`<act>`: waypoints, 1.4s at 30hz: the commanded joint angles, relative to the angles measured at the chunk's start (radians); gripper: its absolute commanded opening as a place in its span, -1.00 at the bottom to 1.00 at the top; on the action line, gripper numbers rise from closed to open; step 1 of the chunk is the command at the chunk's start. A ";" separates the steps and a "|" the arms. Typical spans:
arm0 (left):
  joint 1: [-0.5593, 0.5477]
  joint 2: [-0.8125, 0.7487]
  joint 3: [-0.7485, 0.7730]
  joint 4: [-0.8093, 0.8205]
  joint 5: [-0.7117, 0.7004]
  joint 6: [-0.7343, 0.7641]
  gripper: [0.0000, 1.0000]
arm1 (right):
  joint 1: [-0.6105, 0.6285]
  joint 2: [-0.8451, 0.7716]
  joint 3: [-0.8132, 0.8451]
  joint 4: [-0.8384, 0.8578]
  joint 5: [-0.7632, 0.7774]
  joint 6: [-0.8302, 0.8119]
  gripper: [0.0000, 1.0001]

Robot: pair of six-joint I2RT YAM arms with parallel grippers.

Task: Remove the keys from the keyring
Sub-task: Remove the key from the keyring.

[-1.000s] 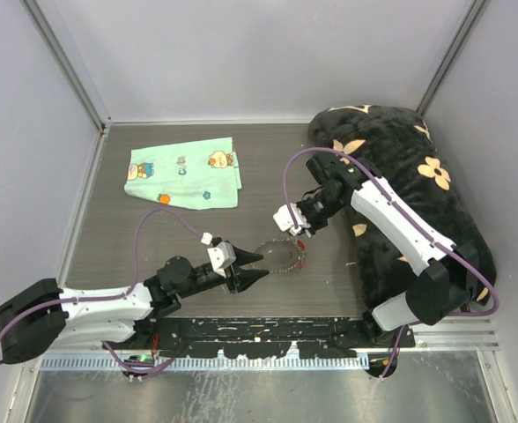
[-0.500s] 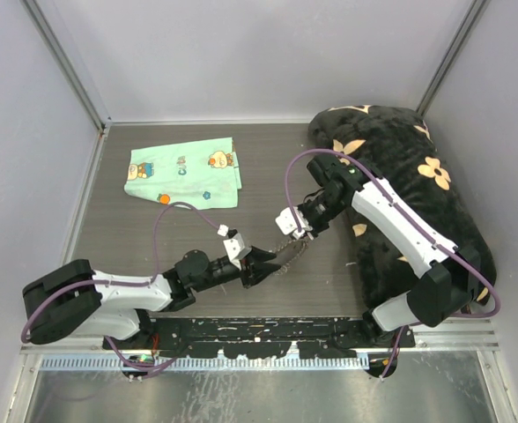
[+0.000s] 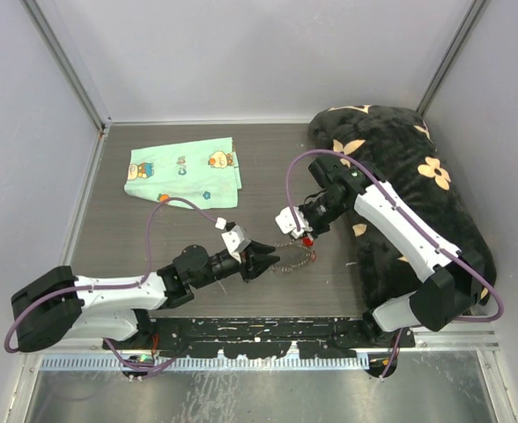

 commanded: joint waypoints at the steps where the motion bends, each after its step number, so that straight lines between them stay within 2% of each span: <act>1: 0.003 -0.047 0.063 -0.048 -0.031 -0.001 -0.38 | 0.004 -0.051 -0.012 0.048 -0.046 0.071 -0.99; 7: 0.003 -0.030 0.094 -0.087 -0.018 0.034 -0.38 | 0.005 -0.047 -0.014 0.096 -0.042 0.188 -0.99; 12: 0.004 0.014 0.110 -0.087 0.008 0.122 -0.38 | 0.004 -0.060 -0.043 0.144 -0.041 0.252 -0.99; 19: 0.004 0.026 0.094 -0.068 0.006 0.279 -0.37 | 0.004 -0.091 -0.101 0.194 -0.047 0.286 -0.98; 26: 0.004 0.076 0.126 -0.057 0.034 0.355 -0.37 | 0.004 -0.091 -0.118 0.204 -0.055 0.286 -0.99; 31: 0.004 0.172 0.141 0.017 0.025 0.358 -0.40 | 0.004 -0.089 -0.122 0.204 -0.053 0.287 -0.99; 42: 0.003 0.207 0.157 0.066 -0.012 0.303 -0.46 | 0.004 -0.103 -0.126 0.203 -0.061 0.285 -0.99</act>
